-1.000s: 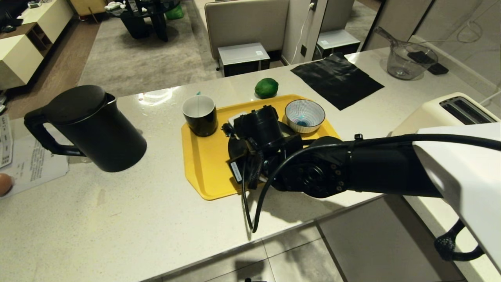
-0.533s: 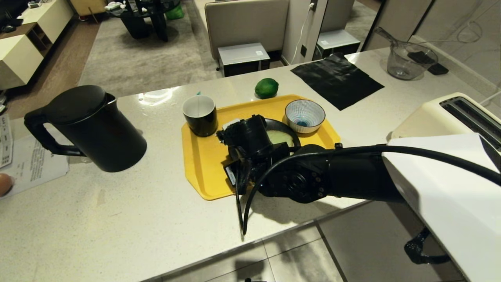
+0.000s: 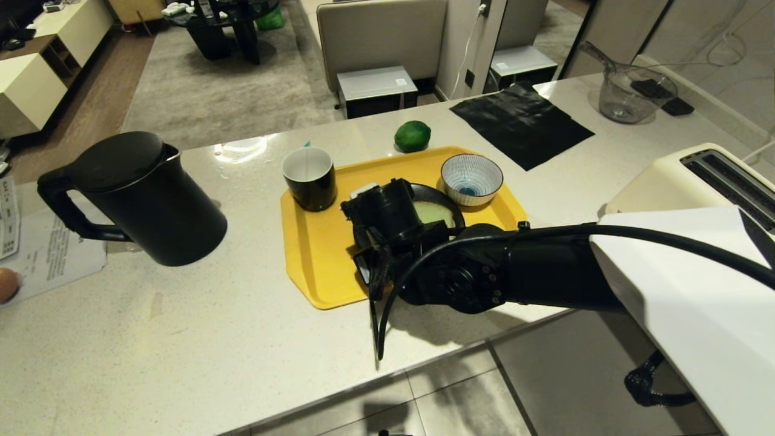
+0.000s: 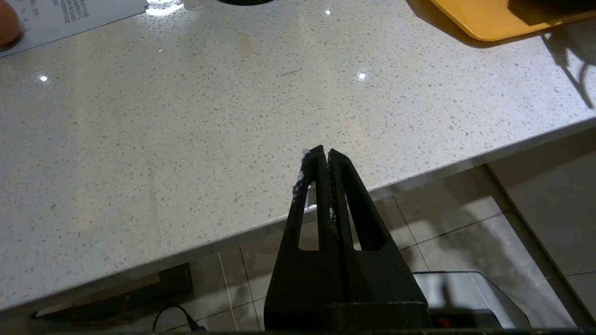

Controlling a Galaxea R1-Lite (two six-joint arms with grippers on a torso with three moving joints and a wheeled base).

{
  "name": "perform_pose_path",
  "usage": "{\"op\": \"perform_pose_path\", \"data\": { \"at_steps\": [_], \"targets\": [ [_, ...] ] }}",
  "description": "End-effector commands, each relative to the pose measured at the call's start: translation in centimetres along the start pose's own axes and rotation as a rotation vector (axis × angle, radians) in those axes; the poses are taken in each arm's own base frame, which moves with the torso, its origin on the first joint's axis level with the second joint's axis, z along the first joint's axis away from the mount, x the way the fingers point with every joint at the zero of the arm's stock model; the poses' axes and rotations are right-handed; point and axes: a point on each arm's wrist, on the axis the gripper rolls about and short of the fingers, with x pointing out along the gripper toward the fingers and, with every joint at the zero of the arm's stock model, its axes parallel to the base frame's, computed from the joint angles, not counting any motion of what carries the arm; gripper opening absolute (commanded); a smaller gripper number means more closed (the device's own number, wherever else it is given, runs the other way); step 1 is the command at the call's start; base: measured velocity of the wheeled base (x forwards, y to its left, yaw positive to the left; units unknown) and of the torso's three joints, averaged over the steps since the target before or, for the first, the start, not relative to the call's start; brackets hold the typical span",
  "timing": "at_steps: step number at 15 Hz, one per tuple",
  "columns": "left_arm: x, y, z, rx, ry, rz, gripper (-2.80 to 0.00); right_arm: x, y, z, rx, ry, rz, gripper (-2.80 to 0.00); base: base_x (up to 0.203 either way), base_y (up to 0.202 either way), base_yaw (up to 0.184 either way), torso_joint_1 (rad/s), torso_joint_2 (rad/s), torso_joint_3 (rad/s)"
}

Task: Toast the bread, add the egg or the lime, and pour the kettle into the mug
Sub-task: Pick up the bread slice

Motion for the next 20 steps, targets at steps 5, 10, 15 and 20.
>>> {"op": "perform_pose_path", "data": {
  "at_steps": [5, 10, 15, 20],
  "targets": [
    [0.0, 0.0, 0.0, 0.000, -0.001, 0.001, -2.80, -0.8, -1.0, -0.4, -0.006, 0.021, -0.060, -2.80, 0.000, 0.000, 0.000, 0.000, 0.00, 0.000],
    [0.0, 0.0, 0.0, 0.000, -0.001, 0.001, -2.80, -1.6, -1.7, -0.2, -0.003, 0.021, -0.086, -2.80, 0.000, 0.000, 0.000, 0.000, 0.00, 0.000],
    [0.0, 0.0, 0.0, 0.000, -0.001, 0.001, -2.80, -2.2, -2.2, -0.4, -0.005, 0.029, -0.103, -2.80, 0.000, 0.000, 0.000, 0.000, 0.00, 0.000],
    [0.0, 0.0, 0.0, 0.000, -0.001, 0.001, -2.80, -7.0, -4.7, 2.6, -0.001, -0.010, -0.025, -2.80, 0.000, 0.000, 0.000, 0.000, 0.00, 0.000]
  ]
}}
